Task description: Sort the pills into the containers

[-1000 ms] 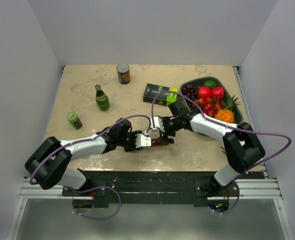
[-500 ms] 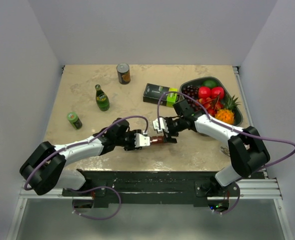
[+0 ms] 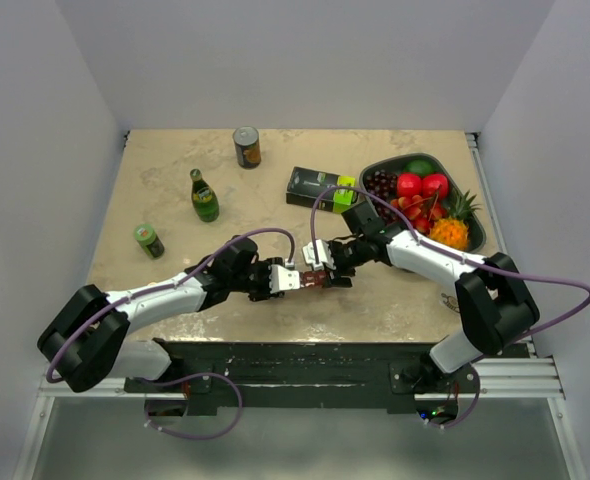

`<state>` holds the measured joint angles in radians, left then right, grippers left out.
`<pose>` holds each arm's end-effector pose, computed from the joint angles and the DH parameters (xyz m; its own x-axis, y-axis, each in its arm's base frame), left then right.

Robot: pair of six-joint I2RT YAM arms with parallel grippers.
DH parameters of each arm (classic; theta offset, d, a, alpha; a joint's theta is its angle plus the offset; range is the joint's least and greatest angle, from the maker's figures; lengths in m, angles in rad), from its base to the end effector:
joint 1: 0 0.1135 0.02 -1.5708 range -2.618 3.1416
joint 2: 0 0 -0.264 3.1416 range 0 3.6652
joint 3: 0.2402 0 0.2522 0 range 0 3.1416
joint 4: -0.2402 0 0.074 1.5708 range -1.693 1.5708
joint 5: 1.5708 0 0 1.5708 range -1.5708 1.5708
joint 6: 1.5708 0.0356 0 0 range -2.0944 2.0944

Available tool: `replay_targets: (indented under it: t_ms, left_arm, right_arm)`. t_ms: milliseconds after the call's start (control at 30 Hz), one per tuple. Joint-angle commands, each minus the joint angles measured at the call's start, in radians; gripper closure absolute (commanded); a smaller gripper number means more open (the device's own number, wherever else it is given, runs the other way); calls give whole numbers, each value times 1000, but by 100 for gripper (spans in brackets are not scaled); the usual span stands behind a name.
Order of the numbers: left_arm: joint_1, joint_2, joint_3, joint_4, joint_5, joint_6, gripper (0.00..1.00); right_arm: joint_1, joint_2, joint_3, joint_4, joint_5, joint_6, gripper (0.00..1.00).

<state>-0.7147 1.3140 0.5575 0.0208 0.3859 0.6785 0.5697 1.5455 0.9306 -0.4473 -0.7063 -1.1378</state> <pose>0.1812 -0.1750 0.1725 0.1188 0.6668 -0.7357 0.9549 0.1263 0.2686 0.2378 0.1798 0.1968 0.3054 -0.6244 -0.7189 -0.9515 -0.2303 -0.2042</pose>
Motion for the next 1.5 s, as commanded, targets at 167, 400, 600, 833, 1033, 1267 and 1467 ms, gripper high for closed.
replay_targets:
  t_ms: [167, 400, 600, 833, 1033, 1267, 1467]
  left_arm:
    - [6, -22, 24, 53, 27, -34, 100]
    - [12, -19, 32, 45, 27, -45, 100]
    - [15, -21, 36, 42, 33, -54, 100]
    - [17, -30, 36, 45, 57, -60, 100]
    - [15, -41, 38, 50, 77, -69, 100]
    - [20, -44, 38, 48, 87, -71, 100]
    - [21, -41, 38, 45, 79, -68, 100]
  right_arm:
    - [12, 4, 17, -16, -10, -5, 32]
    - [15, 7, 20, -25, -12, -11, 30]
    - [18, 11, 22, -21, 1, 0, 34]
    - [21, 16, 22, 5, 11, 32, 37]
    - [24, 21, 17, 18, 30, 36, 38]
    - [25, 25, 17, 21, 42, 38, 41]
    - [25, 27, 31, 6, 27, 44, 55]
